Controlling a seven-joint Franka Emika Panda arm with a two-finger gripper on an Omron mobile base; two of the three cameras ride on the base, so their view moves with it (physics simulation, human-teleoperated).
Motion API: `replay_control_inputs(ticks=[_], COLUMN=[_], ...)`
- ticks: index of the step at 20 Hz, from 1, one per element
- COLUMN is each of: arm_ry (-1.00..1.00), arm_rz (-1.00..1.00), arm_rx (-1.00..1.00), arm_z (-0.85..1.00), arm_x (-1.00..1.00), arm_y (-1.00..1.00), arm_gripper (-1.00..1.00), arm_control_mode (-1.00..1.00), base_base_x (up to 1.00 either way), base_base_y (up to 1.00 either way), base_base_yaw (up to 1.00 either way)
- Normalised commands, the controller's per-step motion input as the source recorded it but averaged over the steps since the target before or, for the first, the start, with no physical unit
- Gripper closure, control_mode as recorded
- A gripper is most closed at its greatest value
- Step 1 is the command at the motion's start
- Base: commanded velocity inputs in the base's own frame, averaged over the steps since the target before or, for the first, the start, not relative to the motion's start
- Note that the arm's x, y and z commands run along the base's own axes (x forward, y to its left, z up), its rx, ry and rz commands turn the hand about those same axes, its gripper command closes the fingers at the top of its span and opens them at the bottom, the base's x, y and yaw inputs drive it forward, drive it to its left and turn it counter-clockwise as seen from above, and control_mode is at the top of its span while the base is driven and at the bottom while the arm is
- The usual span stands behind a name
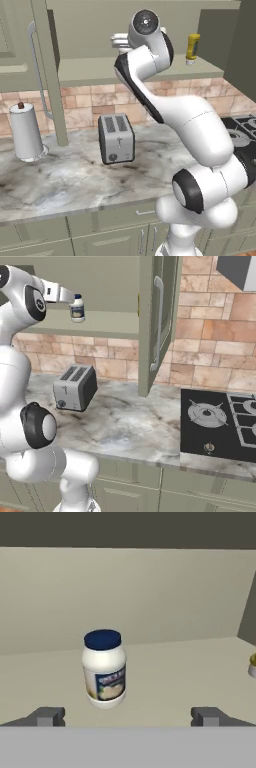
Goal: Take 2 condiments from the cabinet and move them on the counter near the stove.Make sure the condiments are lined up with each other, next to each other.
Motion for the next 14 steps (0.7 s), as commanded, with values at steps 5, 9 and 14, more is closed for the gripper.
replay_control_inputs(ticks=[5,9,14], arm_ry=[0.01,0.00,0.00], arm_rz=[0.00,0.00,-0.04], arm_rx=[0.00,0.00,0.00], arm_z=[-0.01,0.00,0.00], arm_x=[0.37,0.39,0.36], arm_y=[0.16,0.10,0.00], arm_gripper=[-1.00,-1.00,-1.00], arm_control_mode=[-1.00,-1.00,-1.00], base_base_x=[0.00,0.00,0.00], base_base_y=[0.00,0.00,0.00], base_base_yaw=[0.00,0.00,0.00])
